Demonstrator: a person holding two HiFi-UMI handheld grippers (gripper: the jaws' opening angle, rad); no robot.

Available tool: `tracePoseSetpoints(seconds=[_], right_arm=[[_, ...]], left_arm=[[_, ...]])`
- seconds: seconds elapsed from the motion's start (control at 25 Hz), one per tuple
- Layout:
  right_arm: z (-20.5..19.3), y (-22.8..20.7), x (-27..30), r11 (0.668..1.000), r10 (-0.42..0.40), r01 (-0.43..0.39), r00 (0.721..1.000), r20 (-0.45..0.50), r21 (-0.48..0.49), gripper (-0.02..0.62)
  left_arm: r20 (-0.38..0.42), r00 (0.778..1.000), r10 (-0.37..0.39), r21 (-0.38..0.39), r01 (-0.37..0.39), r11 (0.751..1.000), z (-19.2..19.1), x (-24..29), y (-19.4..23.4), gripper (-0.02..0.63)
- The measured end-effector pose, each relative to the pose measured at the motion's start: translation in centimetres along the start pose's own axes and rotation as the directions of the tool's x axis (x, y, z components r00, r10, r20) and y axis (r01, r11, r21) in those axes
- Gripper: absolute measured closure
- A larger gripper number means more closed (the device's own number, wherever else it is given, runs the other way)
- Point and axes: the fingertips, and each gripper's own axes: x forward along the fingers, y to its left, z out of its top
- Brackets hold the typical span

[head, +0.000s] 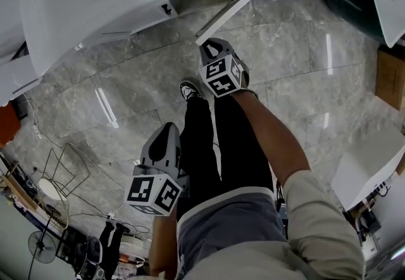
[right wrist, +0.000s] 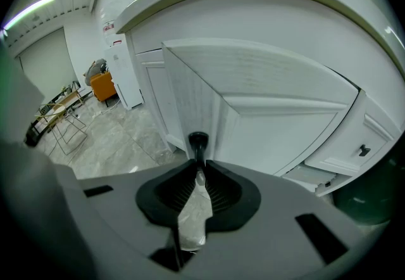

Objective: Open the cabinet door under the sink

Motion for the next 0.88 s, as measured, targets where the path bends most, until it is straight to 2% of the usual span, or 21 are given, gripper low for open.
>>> tracePoseSetpoints(seconds=[0.88], right_arm=[[-4.3,-0.7,-3.2,0.998,0.026,-0.027,0.999,-0.032,-0.052,0.54]], left_arm=[[-0.025,0.999,-0.021,0.036,0.022,0.999,-0.3,1.0,-2.6,0.607]])
